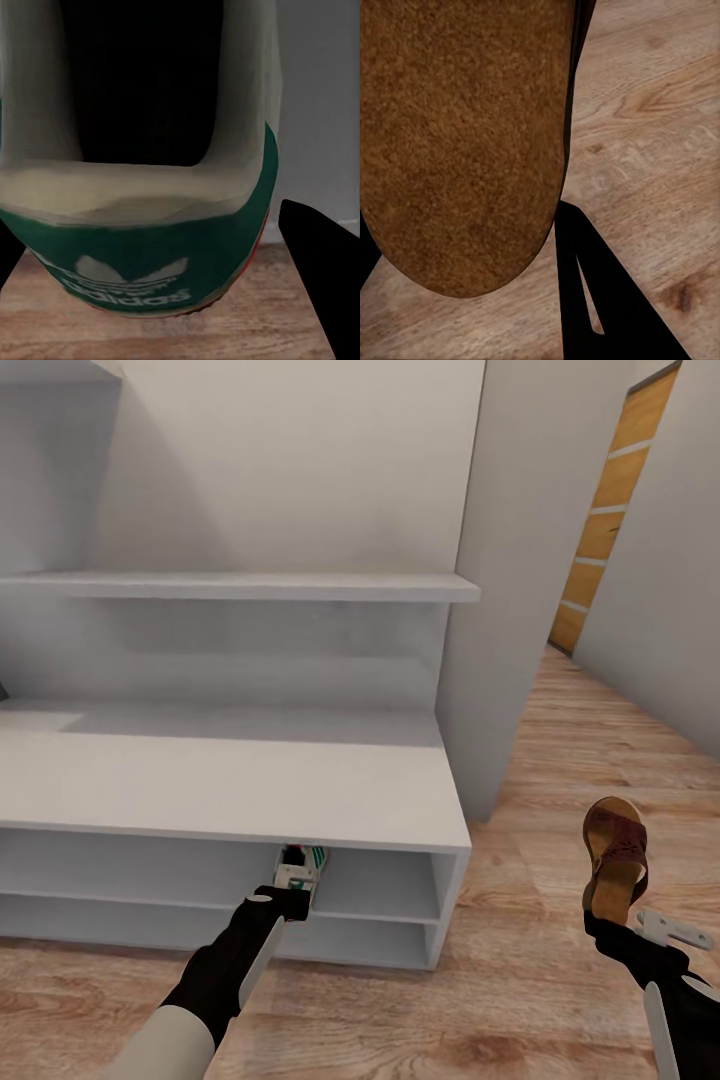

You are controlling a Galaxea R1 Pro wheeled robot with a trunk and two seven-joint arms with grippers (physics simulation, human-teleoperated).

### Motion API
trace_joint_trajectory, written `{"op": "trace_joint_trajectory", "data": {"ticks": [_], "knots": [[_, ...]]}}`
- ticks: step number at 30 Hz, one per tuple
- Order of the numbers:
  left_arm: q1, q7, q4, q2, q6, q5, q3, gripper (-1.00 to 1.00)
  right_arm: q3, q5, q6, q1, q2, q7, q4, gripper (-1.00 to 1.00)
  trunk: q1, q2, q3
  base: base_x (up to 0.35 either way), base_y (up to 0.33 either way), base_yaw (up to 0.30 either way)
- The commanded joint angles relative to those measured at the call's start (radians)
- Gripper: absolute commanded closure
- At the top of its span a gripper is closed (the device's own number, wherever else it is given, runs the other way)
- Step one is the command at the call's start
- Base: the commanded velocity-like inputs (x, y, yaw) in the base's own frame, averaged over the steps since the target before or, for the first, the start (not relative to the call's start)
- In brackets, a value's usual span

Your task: Pick up the two gym shoes and the two sandals from the corridor floor and place them onto the hallstand (shoe rack) in the corridor, making sure they are on the rack and not on the floor. Arrange them so the two gym shoes are next to each other and the two sandals are next to each other.

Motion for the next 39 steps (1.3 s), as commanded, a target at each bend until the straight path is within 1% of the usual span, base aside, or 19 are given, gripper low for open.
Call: {"op": "trace_joint_trajectory", "data": {"ticks": [1,4,11,39], "knots": [[0.0,0.008,0.0,0.001,0.006,0.006,-0.002,1.0,-0.001,-0.002,0.006,0.0,0.0,0.0,-0.001,1.0,0.0,0.0,-0.001,0.029,0.0,0.0],[0.0,0.008,0.0,0.001,0.006,0.006,-0.002,1.0,-0.001,-0.002,0.006,0.0,0.0,0.0,-0.001,1.0,0.0,0.0,-0.001,0.073,0.0,0.0],[0.0,0.008,0.0,0.001,0.006,0.006,-0.002,1.0,-0.001,-0.002,0.006,-0.001,0.0,0.0,-0.001,1.0,0.0,0.0,-0.001,0.203,0.019,0.0],[0.0,0.007,0.0,0.001,0.006,0.007,-0.004,1.0,-0.001,-0.002,0.006,-0.001,0.0,0.0,-0.001,1.0,0.0,0.0,-0.001,0.029,0.0,0.0]]}}
